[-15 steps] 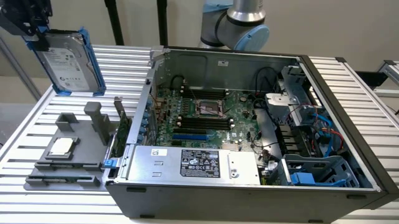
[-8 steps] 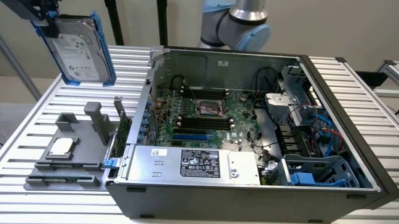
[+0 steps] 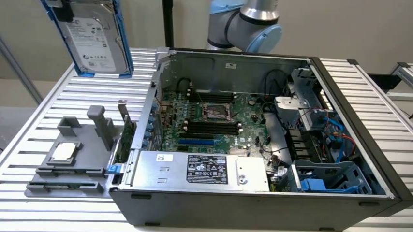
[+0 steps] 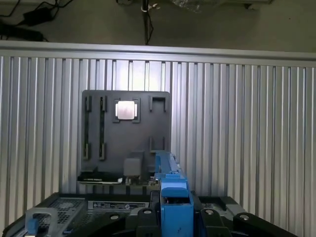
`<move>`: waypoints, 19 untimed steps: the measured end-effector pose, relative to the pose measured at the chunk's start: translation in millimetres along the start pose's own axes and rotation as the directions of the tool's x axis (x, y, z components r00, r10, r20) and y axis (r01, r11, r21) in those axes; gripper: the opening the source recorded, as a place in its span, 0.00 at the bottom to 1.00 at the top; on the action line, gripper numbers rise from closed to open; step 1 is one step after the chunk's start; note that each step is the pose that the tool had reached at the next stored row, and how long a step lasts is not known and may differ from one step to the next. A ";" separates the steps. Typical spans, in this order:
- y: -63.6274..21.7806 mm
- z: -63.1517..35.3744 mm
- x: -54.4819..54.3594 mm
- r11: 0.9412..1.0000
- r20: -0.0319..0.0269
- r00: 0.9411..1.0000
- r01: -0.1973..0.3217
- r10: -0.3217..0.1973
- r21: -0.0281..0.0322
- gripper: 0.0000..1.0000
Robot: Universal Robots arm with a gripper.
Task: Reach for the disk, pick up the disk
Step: 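Pick up the disk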
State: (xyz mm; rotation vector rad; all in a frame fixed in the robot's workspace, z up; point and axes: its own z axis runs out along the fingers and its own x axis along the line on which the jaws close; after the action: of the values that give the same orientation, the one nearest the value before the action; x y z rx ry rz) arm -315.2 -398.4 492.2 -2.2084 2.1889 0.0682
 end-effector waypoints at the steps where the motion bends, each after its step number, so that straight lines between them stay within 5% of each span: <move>1: -4.5 -4.3 0.7 1.000 0.001 1.000 0.000 0.000 0.000 0.33; 9: -39.4 -29.6 7.2 1.000 0.010 1.000 0.000 0.000 -0.003 0.33; 13: -56.1 -34.4 9.7 1.000 0.018 1.000 0.000 0.000 -0.005 0.33; 19: -83.3 -36.3 18.7 1.000 0.019 1.000 0.000 0.000 -0.006 0.33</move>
State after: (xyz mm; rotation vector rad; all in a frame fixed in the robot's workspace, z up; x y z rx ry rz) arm -231.5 -418.2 526.7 -2.2014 2.1823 0.0948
